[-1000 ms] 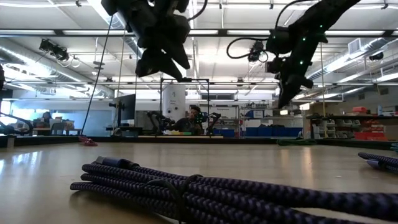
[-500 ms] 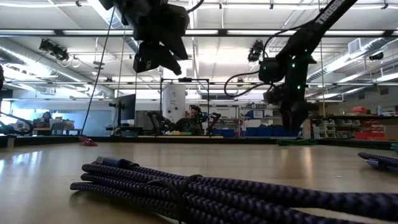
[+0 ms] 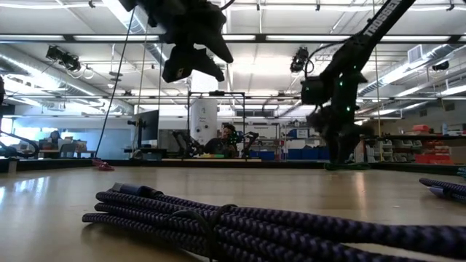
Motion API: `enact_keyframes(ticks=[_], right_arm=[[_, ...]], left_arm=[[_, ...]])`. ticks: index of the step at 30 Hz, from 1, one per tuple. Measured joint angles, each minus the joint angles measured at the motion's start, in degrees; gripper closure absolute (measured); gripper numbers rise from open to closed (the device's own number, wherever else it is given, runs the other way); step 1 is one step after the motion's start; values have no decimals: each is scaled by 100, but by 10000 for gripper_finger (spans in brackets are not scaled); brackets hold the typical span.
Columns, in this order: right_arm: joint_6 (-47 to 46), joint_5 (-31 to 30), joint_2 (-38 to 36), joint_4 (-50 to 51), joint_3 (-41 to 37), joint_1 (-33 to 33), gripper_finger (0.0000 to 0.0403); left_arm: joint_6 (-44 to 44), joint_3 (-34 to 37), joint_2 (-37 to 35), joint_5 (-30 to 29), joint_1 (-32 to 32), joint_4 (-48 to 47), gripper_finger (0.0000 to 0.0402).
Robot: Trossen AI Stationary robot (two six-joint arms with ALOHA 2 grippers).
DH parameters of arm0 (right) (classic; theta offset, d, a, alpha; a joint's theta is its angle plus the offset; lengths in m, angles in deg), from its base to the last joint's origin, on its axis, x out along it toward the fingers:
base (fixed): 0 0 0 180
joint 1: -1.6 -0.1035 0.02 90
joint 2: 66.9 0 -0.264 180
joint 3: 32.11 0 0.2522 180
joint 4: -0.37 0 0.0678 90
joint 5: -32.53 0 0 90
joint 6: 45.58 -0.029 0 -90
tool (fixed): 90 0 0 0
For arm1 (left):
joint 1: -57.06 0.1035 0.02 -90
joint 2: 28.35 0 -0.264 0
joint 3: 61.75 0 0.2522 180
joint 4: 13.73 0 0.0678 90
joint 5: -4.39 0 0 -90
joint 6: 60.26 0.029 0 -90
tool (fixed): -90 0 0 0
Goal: Pick and place USB-C Cables
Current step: Put the green USB cable into the white bin
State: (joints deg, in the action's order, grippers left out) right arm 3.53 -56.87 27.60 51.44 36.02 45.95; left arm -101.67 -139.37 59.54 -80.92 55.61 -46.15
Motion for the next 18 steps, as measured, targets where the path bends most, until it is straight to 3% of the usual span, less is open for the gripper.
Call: enact_keyframes(ticks=[8,18], right_arm=[[-198,-251,-68,-877,2,237,222],[-107,-485,206,-982,103,256,229]], left_arm=[[4,0,2,-1,15,129,260],[-91,-2,2,1,15,131,260]])
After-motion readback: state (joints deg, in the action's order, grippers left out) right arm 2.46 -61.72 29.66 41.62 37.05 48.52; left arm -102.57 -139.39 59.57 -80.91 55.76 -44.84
